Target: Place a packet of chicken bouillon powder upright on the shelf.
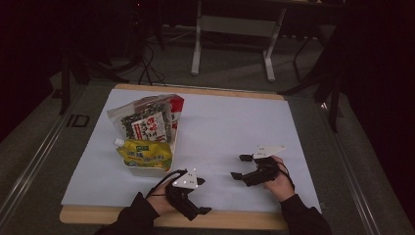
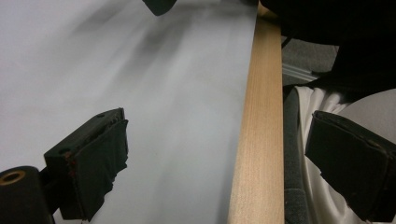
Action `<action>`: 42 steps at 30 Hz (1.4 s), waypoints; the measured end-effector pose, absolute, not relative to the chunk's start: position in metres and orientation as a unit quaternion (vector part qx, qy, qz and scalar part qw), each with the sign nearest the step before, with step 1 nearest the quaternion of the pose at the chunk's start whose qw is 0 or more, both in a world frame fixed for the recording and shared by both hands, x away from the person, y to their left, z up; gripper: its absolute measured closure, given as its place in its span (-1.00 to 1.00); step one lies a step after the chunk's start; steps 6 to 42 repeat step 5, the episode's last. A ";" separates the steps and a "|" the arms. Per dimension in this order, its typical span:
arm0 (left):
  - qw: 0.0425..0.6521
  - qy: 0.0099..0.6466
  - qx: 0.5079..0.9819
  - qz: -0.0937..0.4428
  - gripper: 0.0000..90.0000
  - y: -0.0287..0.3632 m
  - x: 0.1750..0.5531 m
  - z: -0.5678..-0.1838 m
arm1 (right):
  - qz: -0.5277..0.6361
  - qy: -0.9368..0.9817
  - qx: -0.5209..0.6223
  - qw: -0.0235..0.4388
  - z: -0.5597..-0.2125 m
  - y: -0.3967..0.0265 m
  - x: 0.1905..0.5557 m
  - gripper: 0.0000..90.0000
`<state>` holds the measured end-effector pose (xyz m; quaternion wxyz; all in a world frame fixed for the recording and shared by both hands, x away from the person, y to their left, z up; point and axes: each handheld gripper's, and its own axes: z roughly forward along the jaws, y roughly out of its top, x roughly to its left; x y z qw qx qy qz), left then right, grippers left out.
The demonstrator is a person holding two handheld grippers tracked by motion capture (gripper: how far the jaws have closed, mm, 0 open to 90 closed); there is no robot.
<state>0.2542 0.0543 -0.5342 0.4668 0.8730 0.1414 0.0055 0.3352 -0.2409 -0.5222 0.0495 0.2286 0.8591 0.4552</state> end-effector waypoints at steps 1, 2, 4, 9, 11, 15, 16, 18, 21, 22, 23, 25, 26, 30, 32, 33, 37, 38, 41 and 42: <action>0.466 0.141 0.873 0.006 -0.84 0.054 0.254 -0.534 | 0.454 0.859 0.230 0.050 -0.522 -0.242 0.335 -0.60; 0.466 0.141 0.873 0.006 -0.84 0.054 0.254 -0.534 | 0.455 0.859 0.230 0.048 -0.522 -0.243 0.335 -0.60; 0.465 0.140 0.874 0.006 -0.84 0.054 0.254 -0.534 | 0.455 0.859 0.230 0.051 -0.522 -0.243 0.335 -0.60; 0.464 0.139 0.875 0.006 -0.84 0.054 0.254 -0.535 | 0.456 0.859 0.228 0.049 -0.522 -0.243 0.335 -0.60; 0.464 0.139 0.875 0.006 -0.84 0.054 0.254 -0.535 | 0.456 0.859 0.228 0.049 -0.522 -0.243 0.335 -0.60; 0.464 0.139 0.875 0.006 -0.84 0.054 0.254 -0.535 | 0.456 0.859 0.228 0.049 -0.522 -0.243 0.335 -0.60; 0.464 0.139 0.875 0.006 -0.84 0.054 0.254 -0.535 | 0.456 0.859 0.228 0.049 -0.522 -0.243 0.335 -0.60; 0.464 0.139 0.875 0.006 -0.84 0.054 0.254 -0.535 | 0.456 0.859 0.228 0.049 -0.522 -0.243 0.335 -0.60; 0.464 0.139 0.875 0.006 -0.84 0.054 0.254 -0.535 | 0.456 0.859 0.228 0.049 -0.522 -0.243 0.335 -0.60; 0.464 0.139 0.875 0.006 -0.84 0.054 0.254 -0.535 | 0.456 0.859 0.228 0.049 -0.522 -0.243 0.335 -0.60; 0.464 0.139 0.875 0.006 -0.84 0.054 0.254 -0.535 | 0.456 0.859 0.228 0.049 -0.522 -0.243 0.335 -0.60; 0.464 0.139 0.875 0.006 -0.84 0.054 0.254 -0.535 | 0.456 0.859 0.228 0.049 -0.522 -0.243 0.335 -0.60; 0.464 0.139 0.875 0.006 -0.84 0.054 0.254 -0.535 | 0.456 0.859 0.228 0.049 -0.522 -0.243 0.335 -0.60; 0.464 0.139 0.875 0.006 -0.84 0.054 0.254 -0.535 | 0.456 0.859 0.228 0.049 -0.522 -0.243 0.335 -0.60; 0.464 0.139 0.875 0.006 -0.84 0.054 0.254 -0.535 | 0.456 0.859 0.228 0.049 -0.522 -0.243 0.335 -0.60; 0.464 0.139 0.875 0.006 -0.84 0.054 0.254 -0.535 | 0.456 0.859 0.228 0.049 -0.522 -0.243 0.335 -0.60; 0.464 0.139 0.875 0.006 -0.84 0.054 0.254 -0.535 | 0.456 0.859 0.228 0.049 -0.522 -0.243 0.335 -0.60; 0.464 0.139 0.875 0.006 -0.84 0.054 0.254 -0.535 | 0.456 0.859 0.228 0.049 -0.522 -0.243 0.335 -0.60; 0.464 0.139 0.875 0.006 -0.84 0.054 0.254 -0.535 | 0.456 0.859 0.228 0.049 -0.522 -0.243 0.335 -0.60; 0.464 0.139 0.875 0.006 -0.84 0.054 0.254 -0.535 | 0.456 0.859 0.228 0.049 -0.522 -0.243 0.335 -0.60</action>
